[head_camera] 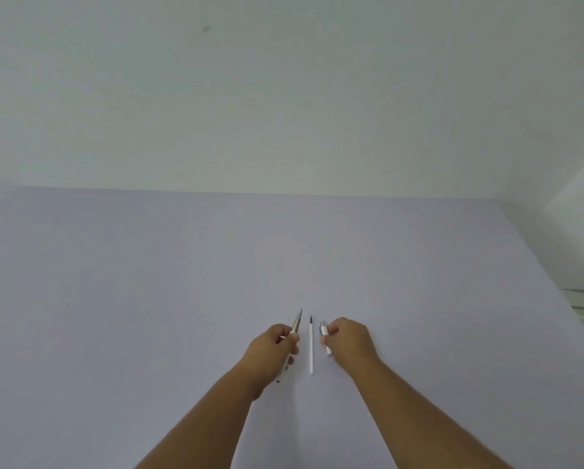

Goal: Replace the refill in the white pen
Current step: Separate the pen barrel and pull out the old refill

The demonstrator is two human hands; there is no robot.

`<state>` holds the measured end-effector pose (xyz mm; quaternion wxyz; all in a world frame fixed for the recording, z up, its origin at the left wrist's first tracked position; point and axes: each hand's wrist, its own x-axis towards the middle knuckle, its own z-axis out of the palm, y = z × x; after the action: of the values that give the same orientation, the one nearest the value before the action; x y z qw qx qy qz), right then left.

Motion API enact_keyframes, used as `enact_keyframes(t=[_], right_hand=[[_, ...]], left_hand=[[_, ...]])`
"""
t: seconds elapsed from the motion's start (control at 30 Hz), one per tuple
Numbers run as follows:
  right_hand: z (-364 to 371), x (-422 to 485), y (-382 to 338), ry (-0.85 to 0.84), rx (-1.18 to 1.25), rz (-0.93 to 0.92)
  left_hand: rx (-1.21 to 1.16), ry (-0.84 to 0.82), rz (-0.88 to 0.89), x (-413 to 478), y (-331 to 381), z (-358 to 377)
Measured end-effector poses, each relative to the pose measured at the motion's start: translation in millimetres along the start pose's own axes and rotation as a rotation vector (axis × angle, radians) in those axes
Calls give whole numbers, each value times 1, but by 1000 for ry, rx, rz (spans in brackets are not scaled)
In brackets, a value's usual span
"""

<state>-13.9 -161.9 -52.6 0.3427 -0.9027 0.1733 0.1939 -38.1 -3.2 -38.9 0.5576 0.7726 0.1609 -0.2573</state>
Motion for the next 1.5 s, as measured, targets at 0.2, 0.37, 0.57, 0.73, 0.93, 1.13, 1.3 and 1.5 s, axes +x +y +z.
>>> enact_keyframes(t=[0.2,0.37,0.57,0.73,0.93,1.13,1.3,1.5], right_hand=[[5,-1,3,27,7,-14],[5,-4,6,28,24,-7],[-12,-25,-17,-39,453,-11],[-14,-42,-30,-166,616,-82],[-22,-50,-24,-278,808,-179],[-25,-56,-21,-234,688,-88],[-27,-54,-21,-287,866,-130],[-27,-51,-22,-234,759,-65]], left_hand=[[-27,-7,-1,-8,0,3],[39,19,48,-11,-2,1],[138,55,114,-19,3,-1],[202,55,150,-25,8,2],[108,-38,175,-38,11,-4],[221,-41,220,-46,13,-3],[249,-15,223,-47,14,-3],[311,15,260,-47,19,-3]])
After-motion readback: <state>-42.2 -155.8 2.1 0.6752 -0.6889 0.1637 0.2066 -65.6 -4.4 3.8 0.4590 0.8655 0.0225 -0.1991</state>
